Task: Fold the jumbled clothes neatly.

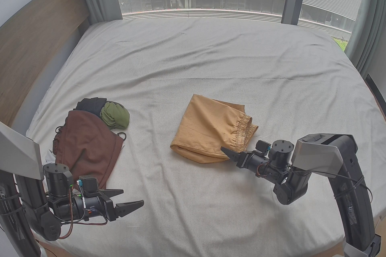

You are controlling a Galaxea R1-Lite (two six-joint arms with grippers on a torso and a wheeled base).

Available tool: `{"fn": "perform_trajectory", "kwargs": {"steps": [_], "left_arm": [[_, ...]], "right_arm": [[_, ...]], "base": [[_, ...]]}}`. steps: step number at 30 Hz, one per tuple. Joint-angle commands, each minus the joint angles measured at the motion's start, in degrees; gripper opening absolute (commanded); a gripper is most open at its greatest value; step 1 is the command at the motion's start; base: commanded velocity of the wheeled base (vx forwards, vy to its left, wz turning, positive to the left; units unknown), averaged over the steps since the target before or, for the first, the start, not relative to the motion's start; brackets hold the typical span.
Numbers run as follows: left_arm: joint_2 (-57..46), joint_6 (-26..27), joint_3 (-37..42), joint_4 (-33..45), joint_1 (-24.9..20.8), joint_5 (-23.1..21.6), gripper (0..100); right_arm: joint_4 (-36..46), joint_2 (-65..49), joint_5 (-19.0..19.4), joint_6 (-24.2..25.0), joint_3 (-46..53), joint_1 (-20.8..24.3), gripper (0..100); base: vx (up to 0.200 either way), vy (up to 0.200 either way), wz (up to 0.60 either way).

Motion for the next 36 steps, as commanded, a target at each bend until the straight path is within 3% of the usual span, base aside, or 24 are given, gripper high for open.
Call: {"fn": "perform_trajectory", "kwargs": {"steps": [1, 7, 13, 21, 36], "left_arm": [[-0.2, 0.0, 0.0, 0.0, 0.0, 0.0, 100], [-0.2, 0.0, -0.1, 0.0, 0.0, 0.0, 100], [-0.2, 0.0, -0.2, 0.0, 0.0, 0.0, 100], [-0.2, 0.0, -0.3, 0.0, 0.4, 0.0, 100], [-0.2, 0.0, -0.3, 0.0, 0.4, 0.0, 100]], "right_arm": [[0.0, -6.2, -0.4, -1.6, 3.4, -3.1, 100], [0.2, -17.2, -0.6, -2.9, 7.7, -7.1, 100], [0.3, -20.9, -0.6, -2.8, 7.5, -4.8, 100], [0.3, -12.0, -0.7, -2.5, 2.4, 0.6, 100], [0.2, -1.7, -1.7, -2.7, -0.2, 0.2, 100]], "base": [[0.0, 0.0, 0.0], [0.0, 0.0, 0.0], [0.0, 0.0, 0.0], [0.0, 0.0, 0.0], [0.0, 0.0, 0.0]]}}
